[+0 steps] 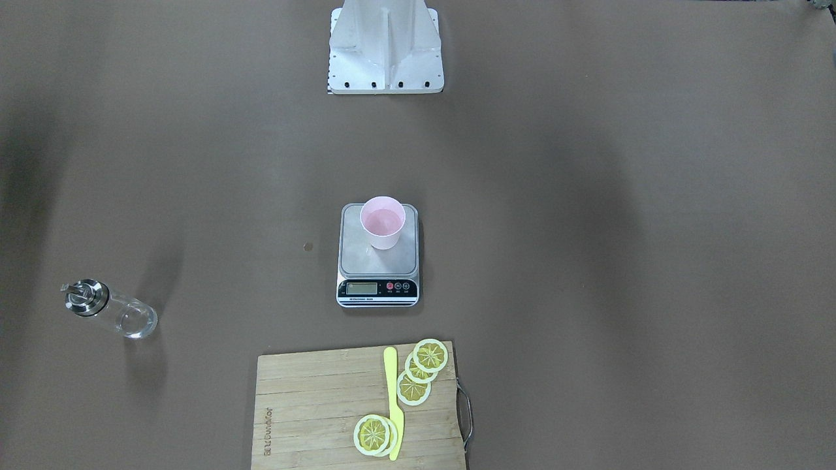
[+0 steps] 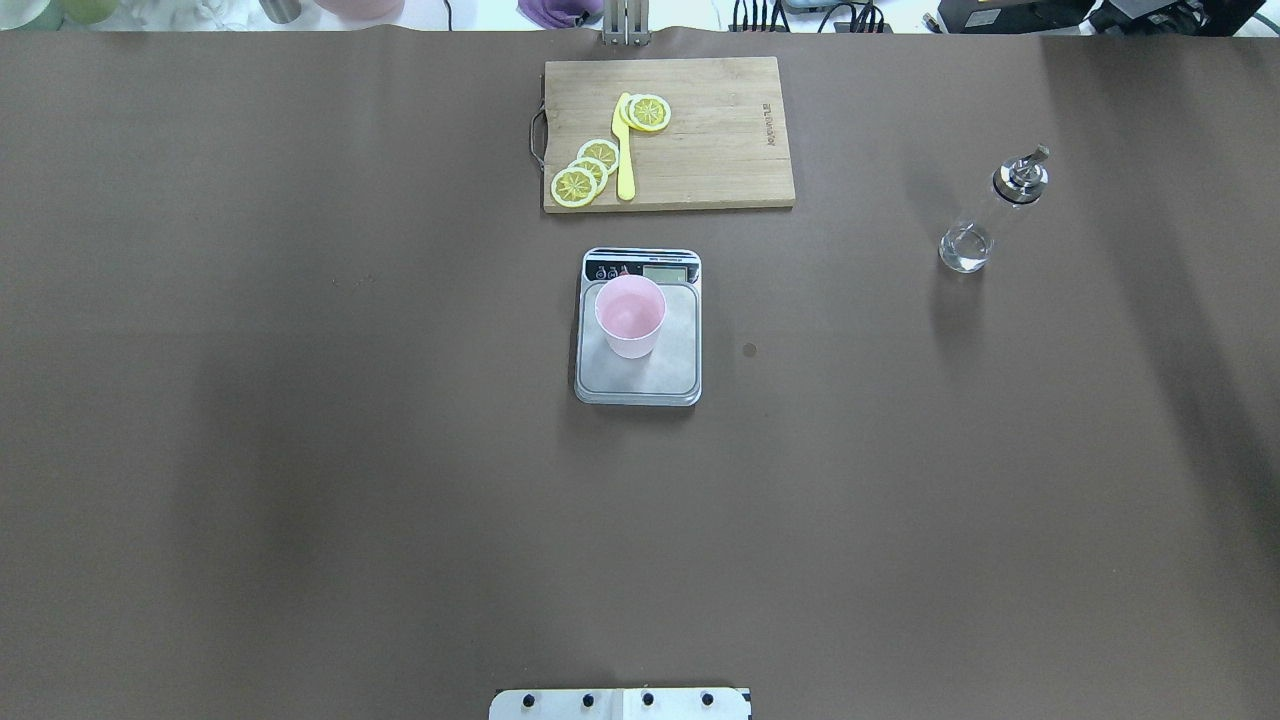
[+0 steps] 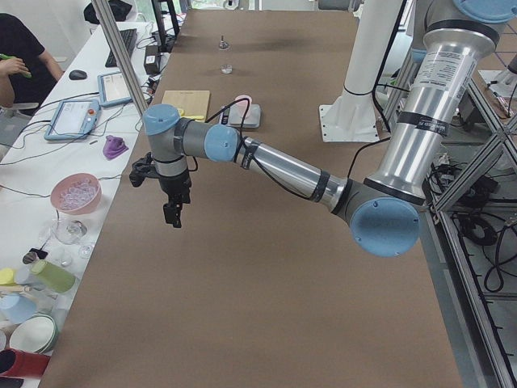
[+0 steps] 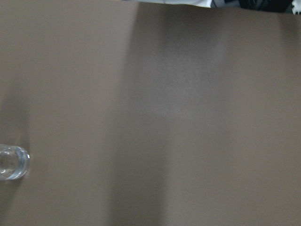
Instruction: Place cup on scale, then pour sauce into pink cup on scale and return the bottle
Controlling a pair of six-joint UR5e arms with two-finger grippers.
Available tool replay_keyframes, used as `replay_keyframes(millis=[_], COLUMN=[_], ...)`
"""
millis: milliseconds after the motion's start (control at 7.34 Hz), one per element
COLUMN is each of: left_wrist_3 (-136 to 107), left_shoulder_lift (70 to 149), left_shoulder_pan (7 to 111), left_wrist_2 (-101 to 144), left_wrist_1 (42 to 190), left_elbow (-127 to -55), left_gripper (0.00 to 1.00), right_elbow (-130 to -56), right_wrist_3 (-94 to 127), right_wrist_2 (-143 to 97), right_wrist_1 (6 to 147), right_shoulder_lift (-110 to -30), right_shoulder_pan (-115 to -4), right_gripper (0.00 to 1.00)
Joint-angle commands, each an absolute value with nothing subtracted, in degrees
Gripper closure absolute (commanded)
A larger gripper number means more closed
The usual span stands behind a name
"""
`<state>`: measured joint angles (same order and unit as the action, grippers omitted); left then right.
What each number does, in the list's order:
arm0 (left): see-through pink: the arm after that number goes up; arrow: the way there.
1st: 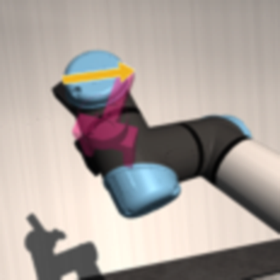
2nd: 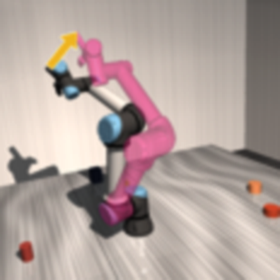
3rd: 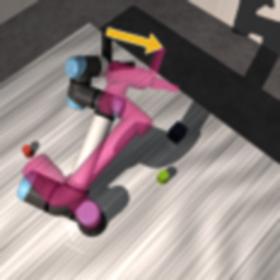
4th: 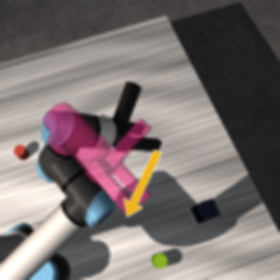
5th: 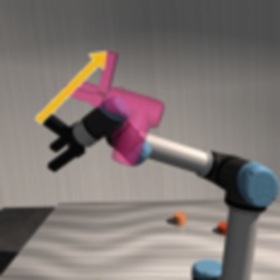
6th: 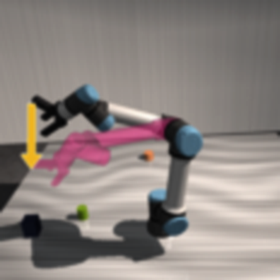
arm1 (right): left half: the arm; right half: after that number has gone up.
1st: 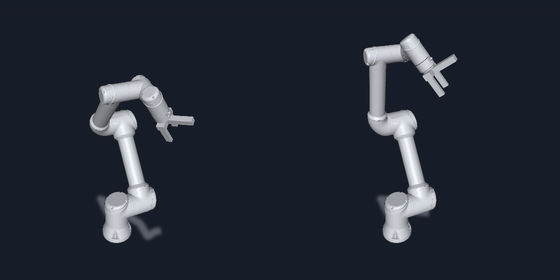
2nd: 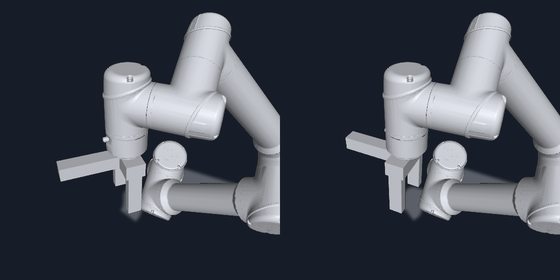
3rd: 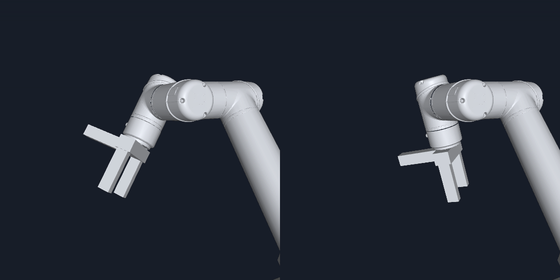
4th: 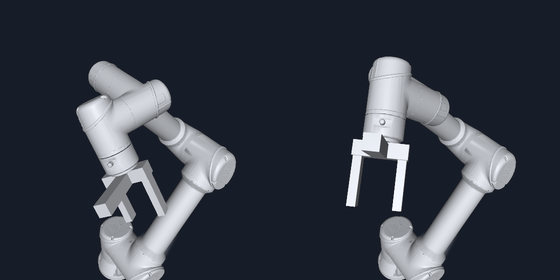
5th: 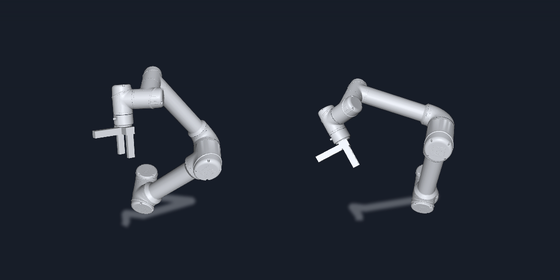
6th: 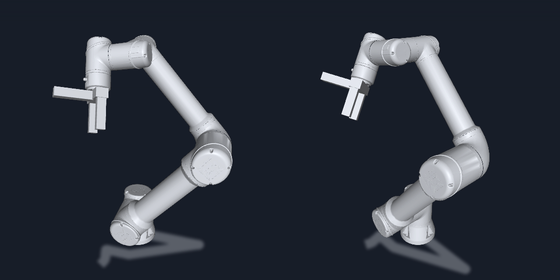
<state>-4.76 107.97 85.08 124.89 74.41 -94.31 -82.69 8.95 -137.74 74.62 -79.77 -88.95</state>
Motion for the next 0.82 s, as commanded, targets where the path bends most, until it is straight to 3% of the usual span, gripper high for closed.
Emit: replay_keyframes(millis=[0, 272, 681], left_wrist_3=[1.4, 1.6, 1.1], left_shoulder_lift=[107.9, 104.4, 100.3], left_shoulder_pan=[90.9, 93.3, 93.2], left_wrist_2=[128.0, 133.6, 135.2], left_wrist_1=[71.3, 72.5, 75.6], left_elbow=[-90.9, -87.8, -88.1], left_gripper=[0.01, 0.01, 0.01], right_elbow=[-78.4, -79.0, -92.7], right_wrist_3=[2.5, 1.8, 1.7], right_wrist_2=[-137.5, -138.8, -136.3], right_wrist_1=[74.8, 80.8, 103.2], right_shoulder_lift=[-81.2, -83.3, -83.5], right_shoulder_pan=[-89.7, -89.0, -87.5], right_gripper=[0.0, 0.0, 0.0])
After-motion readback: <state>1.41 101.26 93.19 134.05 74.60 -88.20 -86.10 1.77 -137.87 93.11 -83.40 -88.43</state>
